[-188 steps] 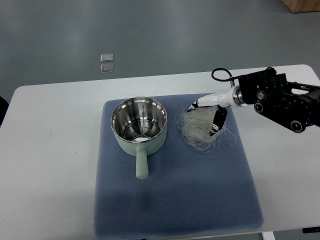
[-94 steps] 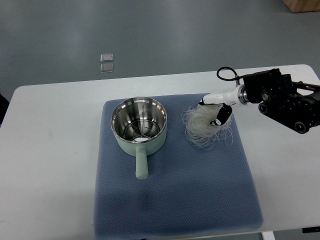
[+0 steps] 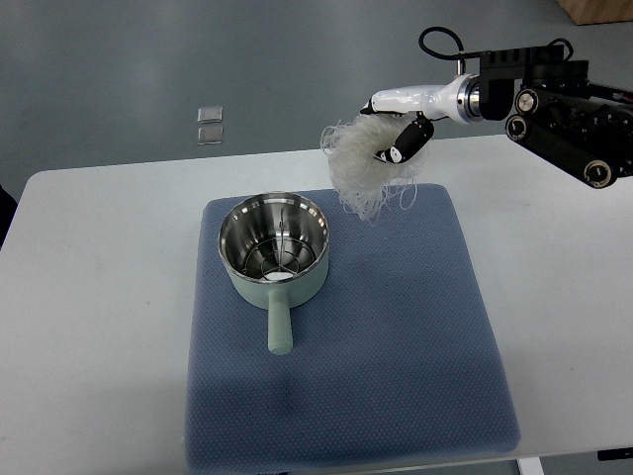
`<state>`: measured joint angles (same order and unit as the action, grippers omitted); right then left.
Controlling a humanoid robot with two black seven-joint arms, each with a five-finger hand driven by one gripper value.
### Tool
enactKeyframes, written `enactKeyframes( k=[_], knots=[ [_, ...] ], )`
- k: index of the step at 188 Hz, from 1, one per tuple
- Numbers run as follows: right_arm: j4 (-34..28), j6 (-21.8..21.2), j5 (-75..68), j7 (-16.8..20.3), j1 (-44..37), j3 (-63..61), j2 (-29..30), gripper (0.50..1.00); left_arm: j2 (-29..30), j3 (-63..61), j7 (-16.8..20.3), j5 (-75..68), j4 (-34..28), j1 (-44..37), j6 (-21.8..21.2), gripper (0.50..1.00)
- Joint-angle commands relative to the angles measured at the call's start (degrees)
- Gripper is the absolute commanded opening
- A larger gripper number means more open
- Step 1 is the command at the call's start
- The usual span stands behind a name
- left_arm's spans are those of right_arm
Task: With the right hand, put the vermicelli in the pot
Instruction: 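Lift the vermicelli with the right hand and carry it toward the pot, then lower the vermicelli into the steel pot and open the right hand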
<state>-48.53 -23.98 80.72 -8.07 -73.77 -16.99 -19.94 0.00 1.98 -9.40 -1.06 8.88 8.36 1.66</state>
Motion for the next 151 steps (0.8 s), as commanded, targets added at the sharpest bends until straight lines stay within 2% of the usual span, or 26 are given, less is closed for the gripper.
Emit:
enactKeyframes(
  k=[1, 38, 41, 50, 52, 68, 103, 104, 105, 106, 107, 108, 109, 110, 111, 112, 113, 114, 129, 130, 134, 151],
  knots=[
    [-0.33, -0.19, -1.62, 0.07, -2.96, -0.06, 1.22, 0.500, 0.00, -0.05, -0.01, -0.08, 0.26, 0.08, 0.01, 1.000],
    [-0.42, -1.24, -2.77, 0.16, -4.54, 0.03, 5.44, 0.500, 0.00, -0.05, -0.01, 0.01, 1.32, 0.08, 0.01, 1.000],
    [-0.51, -1.33, -2.59, 0.16, -4.63, 0.03, 7.54, 0.500, 0.00, 0.04, -0.01, 0.01, 1.32, 0.08, 0.01, 1.000],
    [-0.51, -1.33, -2.59, 0.16, -4.63, 0.03, 7.55, 0.500, 0.00, 0.04, -0.01, 0.01, 1.32, 0.08, 0.01, 1.000],
    [-0.51, -1.50, -2.59, 0.16, -4.46, 0.20, 9.74, 0.500, 0.00, 0.04, -0.01, 0.01, 1.40, 0.08, 0.01, 1.000],
    [-0.77, -2.56, -2.50, 0.16, -4.02, 0.91, 11.94, 0.500, 0.00, 0.04, -0.01, 0.01, 1.40, 0.08, 0.01, 1.000],
    [-1.39, -2.38, -1.71, 0.07, -1.99, 1.96, 14.14, 0.500, 0.00, 0.04, -0.01, 0.01, 1.32, 0.08, 0.01, 1.000],
    [-1.30, -2.38, -1.71, 0.07, -1.82, 1.96, 14.22, 0.573, 0.00, 0.04, -0.01, 0.01, 1.32, 0.08, 0.01, 1.000],
    [-1.30, -2.38, -1.71, 0.07, -1.82, 1.96, 14.23, 0.574, 0.00, 0.04, -0.01, 0.01, 1.32, 0.08, 0.01, 1.000],
    [-1.30, -2.30, -1.71, 0.07, -1.82, 1.96, 14.23, 0.645, 0.00, 0.04, -0.01, 0.01, 1.32, 0.08, 0.01, 1.000],
    [-1.30, -2.30, -1.71, 0.07, -1.82, 1.96, 14.23, 0.646, 0.00, 0.04, -0.01, 0.01, 1.32, 0.08, 0.01, 1.000],
    [-1.30, -2.30, -1.71, 0.07, -1.73, 1.87, 14.23, 0.710, 0.00, 0.04, -0.01, 0.01, 1.32, 0.08, 0.01, 1.000],
    [-1.30, -2.30, -1.71, 0.07, -1.73, 1.87, 14.23, 0.711, 0.00, 0.04, -0.01, 0.01, 1.32, 0.08, 0.01, 1.000],
    [-1.30, -2.38, -1.80, 0.07, -1.64, 1.87, 14.23, 0.760, 0.00, 0.04, -0.01, 0.01, 1.32, 0.08, 0.01, 1.000],
    [-1.30, -2.38, -1.80, 0.07, -1.64, 1.87, 14.23, 0.760, 0.00, 0.04, -0.01, 0.01, 1.32, 0.08, 0.01, 1.000],
    [-1.30, -2.30, -1.80, 0.07, -1.56, 1.87, 14.23, 0.800, 0.00, 0.04, -0.01, 0.01, 1.32, 0.08, 0.01, 1.000],
    [-1.30, -2.30, -1.80, 0.07, -1.56, 1.87, 14.23, 0.801, 0.00, 0.04, -0.01, 0.01, 1.32, 0.08, 0.01, 1.000],
    [-1.30, -2.30, -1.89, 0.07, -1.47, 1.87, 14.23, 0.827, 0.00, 0.04, -0.01, 0.01, 1.32, 0.08, 0.01, 1.000],
    [-1.39, -2.47, -2.06, -0.02, -1.38, 1.87, 14.23, 0.844, 0.00, 0.04, -0.01, 0.01, 1.32, 0.08, 0.01, 1.000],
    [-1.30, -2.82, -2.15, -0.02, -1.29, 1.87, 14.05, 0.886, 0.00, 0.04, -0.01, 0.01, 1.32, 0.08, 0.01, 1.000],
    [-1.30, -2.91, -2.24, -0.02, -1.29, 1.79, 13.87, 0.905, 0.00, 0.04, -0.01, 0.01, 1.32, 0.08, 0.01, 1.000],
    [-1.30, -3.18, -2.50, -0.10, -1.29, 1.70, 13.35, 0.907, 0.00, 0.04, -0.01, 0.01, 1.32, 0.08, 0.01, 1.000]
  ],
)
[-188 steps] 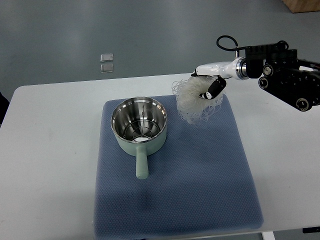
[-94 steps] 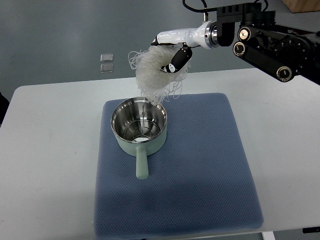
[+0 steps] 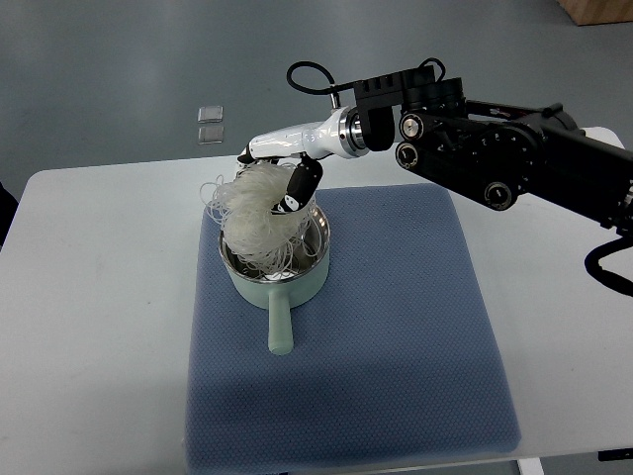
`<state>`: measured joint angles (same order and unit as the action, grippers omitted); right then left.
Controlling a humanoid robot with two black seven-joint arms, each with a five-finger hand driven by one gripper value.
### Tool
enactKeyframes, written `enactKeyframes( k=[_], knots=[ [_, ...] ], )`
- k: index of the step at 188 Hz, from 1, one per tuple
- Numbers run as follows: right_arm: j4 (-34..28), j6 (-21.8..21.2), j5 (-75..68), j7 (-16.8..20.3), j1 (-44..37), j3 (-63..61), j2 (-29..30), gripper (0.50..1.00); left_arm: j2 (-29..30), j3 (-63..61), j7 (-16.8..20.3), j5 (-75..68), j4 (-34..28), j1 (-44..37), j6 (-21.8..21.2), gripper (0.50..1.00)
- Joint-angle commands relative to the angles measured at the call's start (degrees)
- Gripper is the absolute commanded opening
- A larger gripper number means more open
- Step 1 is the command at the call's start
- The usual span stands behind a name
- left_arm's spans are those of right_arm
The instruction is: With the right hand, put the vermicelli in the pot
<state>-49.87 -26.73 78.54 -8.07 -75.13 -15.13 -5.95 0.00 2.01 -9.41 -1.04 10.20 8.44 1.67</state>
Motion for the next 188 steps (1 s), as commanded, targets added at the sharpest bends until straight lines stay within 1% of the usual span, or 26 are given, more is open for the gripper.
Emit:
enactKeyframes(
  k=[1, 20, 33, 42, 43, 57, 67, 68, 77, 92, 107, 117, 118, 132, 149, 165, 188],
  knots=[
    [0.03, -0.43, -0.32, -0.10, 0.07, -0.16, -0.64, 0.907, 0.00, 0.01, 0.01, -0.02, 0.00, 0.00, 0.00, 1.000],
    [0.12, -0.07, -0.58, -0.10, 0.16, -0.95, -1.70, 0.907, 0.00, 0.01, 0.01, -0.02, 0.00, 0.00, 0.00, 1.000],
    [0.39, 0.37, -0.93, -0.10, 0.86, -2.35, -3.54, 0.907, 0.00, 0.01, 0.01, -0.02, 0.09, 0.00, 0.00, 1.000],
    [0.39, 0.37, -0.93, -0.10, 0.86, -2.36, -3.54, 0.907, 0.00, 0.01, 0.01, -0.02, 0.09, 0.00, 0.00, 1.000],
    [1.26, 0.45, -1.98, 0.07, 1.73, -4.79, -4.67, 0.907, 0.00, -0.08, 0.01, -0.02, 0.09, 0.00, 0.00, 1.000],
    [4.07, 0.37, -4.97, 0.16, 3.94, -9.55, -5.65, 0.905, 0.00, 0.01, 0.01, -0.02, 0.09, 0.00, 0.00, 1.000],
    [4.08, 0.37, -4.98, 0.16, 3.94, -9.56, -5.65, 0.905, 0.00, 0.01, 0.01, -0.02, 0.09, 0.00, 0.00, 1.000],
    [6.34, 0.45, -8.11, 0.34, 6.12, -13.74, -6.52, 0.903, 0.00, 0.01, 0.01, -0.10, 0.17, 0.00, 0.00, 1.000],
    [8.47, 0.80, -10.78, 0.51, 8.16, -17.03, -7.32, 0.901, 0.00, 0.01, 0.01, -0.10, 0.18, 0.00, 0.00, 1.000],
    [12.16, 3.35, -16.05, 2.01, 12.29, -22.39, -8.64, 0.901, 0.00, 0.01, 0.01, -0.10, 0.18, 0.00, 0.00, 1.000],
    [15.94, 7.30, -24.74, 2.80, 16.77, -27.93, -8.90, 0.901, 0.00, 0.01, 0.01, -0.10, 0.18, 0.00, 0.00, 1.000],
    [15.94, 7.31, -24.75, 2.80, 16.77, -27.93, -8.90, 0.901, 0.00, 0.01, 0.01, -0.10, 0.18, 0.00, 0.00, 1.000],
    [17.60, 10.01, -30.93, 2.89, 19.12, -29.85, -8.99, 0.901, 0.00, 0.10, 0.01, -0.02, 0.18, 0.00, 0.00, 1.000],
    [19.19, 13.81, -39.94, 3.06, 21.95, -30.74, -9.17, 0.901, 0.00, 0.10, 0.01, -0.02, 0.18, 0.00, 0.00, 1.000],
    [19.28, 17.76, -48.39, 3.06, 24.94, -30.66, -9.17, 0.903, 0.00, 0.10, 0.01, -0.10, 0.18, 0.00, 0.09, 1.000],
    [19.37, 19.35, -52.96, 3.06, 27.49, -30.74, -9.25, 0.903, 0.00, 0.10, 0.01, -0.10, 0.18, 0.00, 0.09, 1.000],
    [19.46, 19.79, -56.92, 2.97, 28.90, -30.92, -9.25, 0.905, 0.00, 0.10, 0.01, -0.10, 0.18, 0.00, 0.09, 1.000]
  ],
)
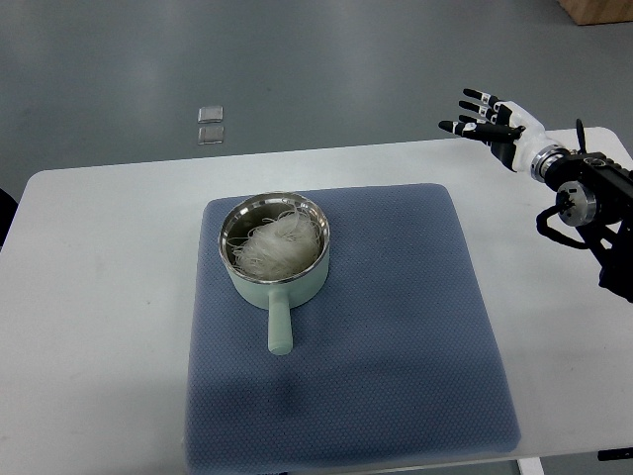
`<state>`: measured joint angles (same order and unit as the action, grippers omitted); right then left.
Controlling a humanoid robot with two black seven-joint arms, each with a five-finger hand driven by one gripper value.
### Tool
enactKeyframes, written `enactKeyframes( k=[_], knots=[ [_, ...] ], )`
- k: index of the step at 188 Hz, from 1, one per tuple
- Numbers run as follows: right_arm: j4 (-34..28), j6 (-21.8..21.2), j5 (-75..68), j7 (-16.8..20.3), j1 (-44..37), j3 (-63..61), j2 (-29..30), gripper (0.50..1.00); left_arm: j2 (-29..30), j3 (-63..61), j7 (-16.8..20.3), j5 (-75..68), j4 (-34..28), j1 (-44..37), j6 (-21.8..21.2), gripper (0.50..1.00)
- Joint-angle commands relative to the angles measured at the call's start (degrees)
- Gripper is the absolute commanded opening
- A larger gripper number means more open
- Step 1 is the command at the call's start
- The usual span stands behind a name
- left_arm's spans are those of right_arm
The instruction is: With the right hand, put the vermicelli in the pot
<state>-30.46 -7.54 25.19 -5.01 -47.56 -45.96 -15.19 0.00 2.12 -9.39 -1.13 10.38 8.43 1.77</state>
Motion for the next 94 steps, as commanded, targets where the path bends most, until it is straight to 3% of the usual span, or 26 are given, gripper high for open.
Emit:
enactKeyframes(
  k=[1, 23, 35, 94],
  knots=[
    [0.05, 0.60, -3.56, -0.09, 1.33, -0.10, -0.02, 0.905, 0.00, -0.01, -0.01, -0.01, -0.01, 0.00, -0.01, 1.000],
    [0.05, 0.78, -9.89, -0.27, 1.94, -0.10, 0.07, 0.907, 0.00, 0.08, -0.01, 0.08, -0.09, 0.00, -0.01, 1.000],
    [0.05, 0.51, -10.16, -0.53, 2.03, -0.10, 0.07, 0.928, 0.00, 0.17, -0.01, 0.08, -0.09, 0.00, -0.01, 1.000],
    [0.05, 0.42, -10.42, -0.79, 2.21, -0.19, 0.07, 0.928, 0.00, 0.26, -0.01, 0.08, -0.09, 0.00, -0.01, 1.000]
  ],
)
